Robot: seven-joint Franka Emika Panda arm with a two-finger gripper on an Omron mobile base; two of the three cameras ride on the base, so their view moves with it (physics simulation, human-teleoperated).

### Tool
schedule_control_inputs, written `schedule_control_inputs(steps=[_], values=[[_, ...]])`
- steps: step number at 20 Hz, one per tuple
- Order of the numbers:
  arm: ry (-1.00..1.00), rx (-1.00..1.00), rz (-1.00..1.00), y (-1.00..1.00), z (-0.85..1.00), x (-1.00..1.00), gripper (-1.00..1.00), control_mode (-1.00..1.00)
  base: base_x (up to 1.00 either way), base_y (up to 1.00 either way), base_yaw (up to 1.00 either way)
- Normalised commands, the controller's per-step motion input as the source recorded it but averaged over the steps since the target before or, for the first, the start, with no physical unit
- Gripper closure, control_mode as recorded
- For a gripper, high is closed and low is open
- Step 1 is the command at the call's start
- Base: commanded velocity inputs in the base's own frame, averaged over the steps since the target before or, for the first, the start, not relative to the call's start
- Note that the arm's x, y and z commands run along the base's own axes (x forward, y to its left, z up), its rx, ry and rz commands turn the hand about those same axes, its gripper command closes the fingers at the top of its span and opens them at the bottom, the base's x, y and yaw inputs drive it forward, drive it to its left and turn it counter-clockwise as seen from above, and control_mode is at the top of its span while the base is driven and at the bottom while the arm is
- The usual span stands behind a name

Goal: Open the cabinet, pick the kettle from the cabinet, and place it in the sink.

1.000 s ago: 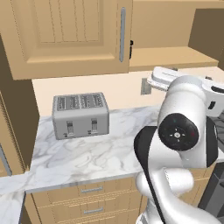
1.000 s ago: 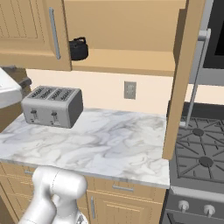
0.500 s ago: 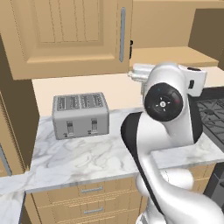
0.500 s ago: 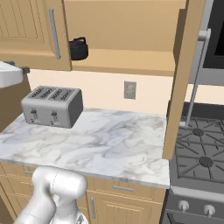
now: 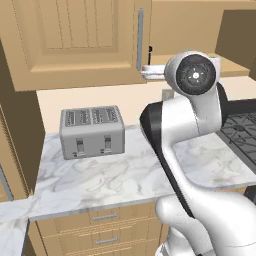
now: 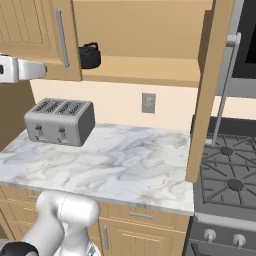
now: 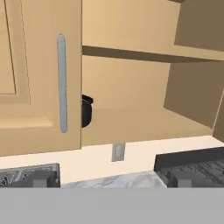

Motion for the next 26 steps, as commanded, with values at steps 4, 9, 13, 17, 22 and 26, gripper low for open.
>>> schedule_control_inputs(steps=[4, 9, 13, 17, 22, 26], values=[[0.08, 0.00, 0.19, 0.02, 0.00, 0.56, -1.00, -1.00, 0.00, 0.00, 0.00], [0.06, 0.01, 0.18, 0.03, 0.00, 0.58, -1.00, -1.00, 0.00, 0.00, 0.00], [0.00, 0.01, 0.14, 0.13, 0.01, 0.48, -1.00, -1.00, 0.00, 0.00, 0.00], [0.00, 0.00, 0.10, 0.17, 0.02, 0.41, -1.00, -1.00, 0.00, 0.00, 0.00], [0.00, 0.00, 0.00, 0.28, 0.07, 0.36, -1.00, -1.00, 0.00, 0.00, 0.00], [0.00, 0.00, 0.00, 0.15, 0.02, 0.42, -1.00, -1.00, 0.00, 0.00, 0.00]])
